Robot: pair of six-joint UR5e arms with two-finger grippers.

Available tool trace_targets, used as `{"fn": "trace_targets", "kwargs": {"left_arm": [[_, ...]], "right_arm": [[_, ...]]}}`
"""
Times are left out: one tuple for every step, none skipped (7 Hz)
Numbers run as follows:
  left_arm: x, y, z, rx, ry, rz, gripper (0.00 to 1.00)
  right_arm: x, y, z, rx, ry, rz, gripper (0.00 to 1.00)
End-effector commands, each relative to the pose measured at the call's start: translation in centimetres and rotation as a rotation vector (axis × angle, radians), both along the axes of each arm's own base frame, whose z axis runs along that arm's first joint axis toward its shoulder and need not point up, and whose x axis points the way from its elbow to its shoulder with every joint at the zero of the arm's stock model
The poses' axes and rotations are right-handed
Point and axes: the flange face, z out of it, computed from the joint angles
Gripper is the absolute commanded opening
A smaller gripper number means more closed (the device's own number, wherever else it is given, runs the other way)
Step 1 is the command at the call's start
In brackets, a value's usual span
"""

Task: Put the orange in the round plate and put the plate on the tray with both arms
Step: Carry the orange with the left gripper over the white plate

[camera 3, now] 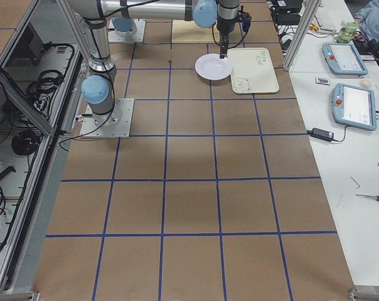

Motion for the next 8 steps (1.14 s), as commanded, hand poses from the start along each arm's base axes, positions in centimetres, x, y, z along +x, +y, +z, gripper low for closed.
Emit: {"fn": "trace_targets", "kwargs": {"left_arm": [[-7.7, -1.0, 1.8, -0.024, 0.108, 0.097, 0.01], [-11.2, -0.9, 1.7, -0.032, 0.131, 0.137, 0.01], [-14.9, -0.6, 0.4, -0.03, 0.16, 0.134, 0.01], [-18.8, -0.3, -1.2, -0.04, 0.19, 0.103, 0.01], [-20.5, -0.4, -2.5, -0.041, 0.2, 0.163, 0.01], [-23.0, 0.6, -3.1, -0.019, 0.196, 0.157, 0.02], [-25.1, 1.6, -3.8, 0.007, 0.193, 0.185, 0.03], [-26.9, 2.3, -3.9, 0.005, 0.197, 0.186, 0.05]], "right_arm": [[-0.1, -0.1, -0.1, -0.001, 0.0, 0.0, 1.0], [-0.1, 0.0, 0.0, -0.001, 0.0, -0.001, 1.0], [-0.1, 0.0, 0.0, -0.001, 0.0, 0.0, 1.0], [-0.1, -0.1, -0.1, -0.001, 0.0, 0.0, 1.0], [-0.1, -0.1, -0.1, -0.001, 0.0, 0.0, 1.0], [-0.2, -0.1, -0.1, -0.001, 0.0, -0.001, 1.0], [-0.3, -0.1, -0.1, 0.0, 0.0, -0.001, 1.0], [-0.7, -0.2, -0.1, 0.002, 0.0, -0.006, 1.0]]}}
